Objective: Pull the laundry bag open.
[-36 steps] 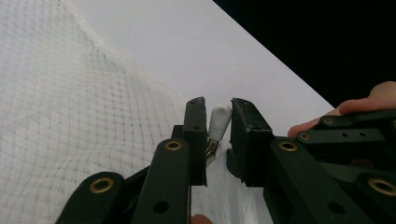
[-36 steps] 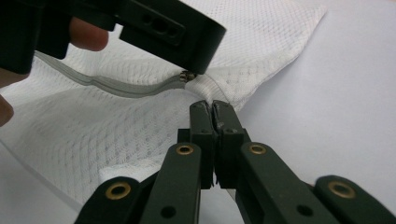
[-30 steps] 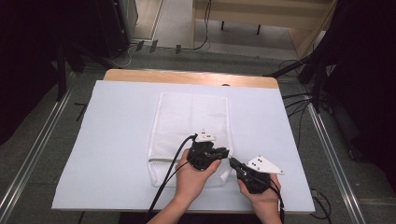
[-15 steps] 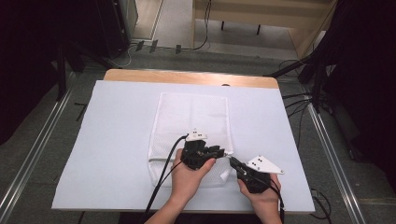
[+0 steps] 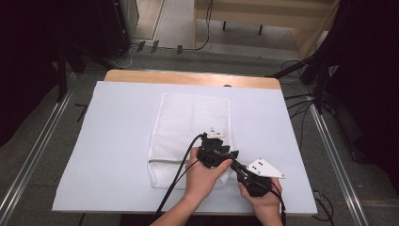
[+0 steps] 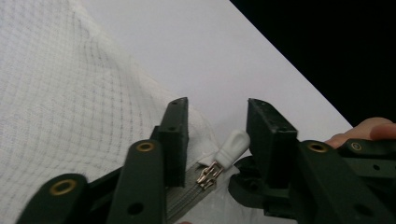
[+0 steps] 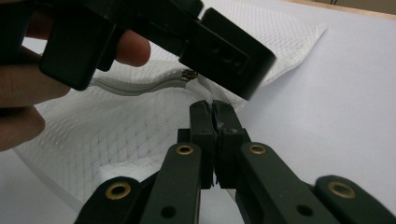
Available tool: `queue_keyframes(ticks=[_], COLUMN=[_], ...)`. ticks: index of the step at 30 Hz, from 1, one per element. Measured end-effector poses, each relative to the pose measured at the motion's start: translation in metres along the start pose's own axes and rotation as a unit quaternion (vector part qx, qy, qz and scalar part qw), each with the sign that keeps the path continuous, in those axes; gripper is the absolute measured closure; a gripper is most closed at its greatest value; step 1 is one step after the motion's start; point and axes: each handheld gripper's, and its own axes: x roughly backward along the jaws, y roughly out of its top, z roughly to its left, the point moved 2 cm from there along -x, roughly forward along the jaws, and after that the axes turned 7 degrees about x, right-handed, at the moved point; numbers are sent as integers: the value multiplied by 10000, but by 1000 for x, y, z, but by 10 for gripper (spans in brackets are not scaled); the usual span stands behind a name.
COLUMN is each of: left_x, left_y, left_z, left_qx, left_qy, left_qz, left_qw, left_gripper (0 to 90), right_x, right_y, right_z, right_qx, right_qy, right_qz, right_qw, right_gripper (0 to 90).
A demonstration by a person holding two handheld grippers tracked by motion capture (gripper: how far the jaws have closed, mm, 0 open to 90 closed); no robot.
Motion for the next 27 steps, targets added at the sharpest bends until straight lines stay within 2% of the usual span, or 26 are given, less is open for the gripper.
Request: queue_keyframes(ticks=[2,6,8,15,27], left_x=[5,14,17,25,28], left_y=[1,0,0,-6,-17], left_z=[2,3,6,16,29], left_qx=[10,-12,41,94,183], left_qy=[-147,-339,-414,-423,-588], left_qz=[-15,-105,-143,-163,45], left_qw=[9999,9994,9990,9989,9981], left_gripper=[699,771,785,817,850], right_x=[0,-1,-1,-2,-3], right_y=[0,-1,0,-1,-1], right_z=[-1,-1,-1,-1,1], right_qx=[3,4,-13,2,-12], right_qy=[5,-6,-7,-49,-73], right_qz=[10,39,38,47,68], right_qw=[10000,10000,10000,10000,9999], right_gripper=[899,899,899,899,900])
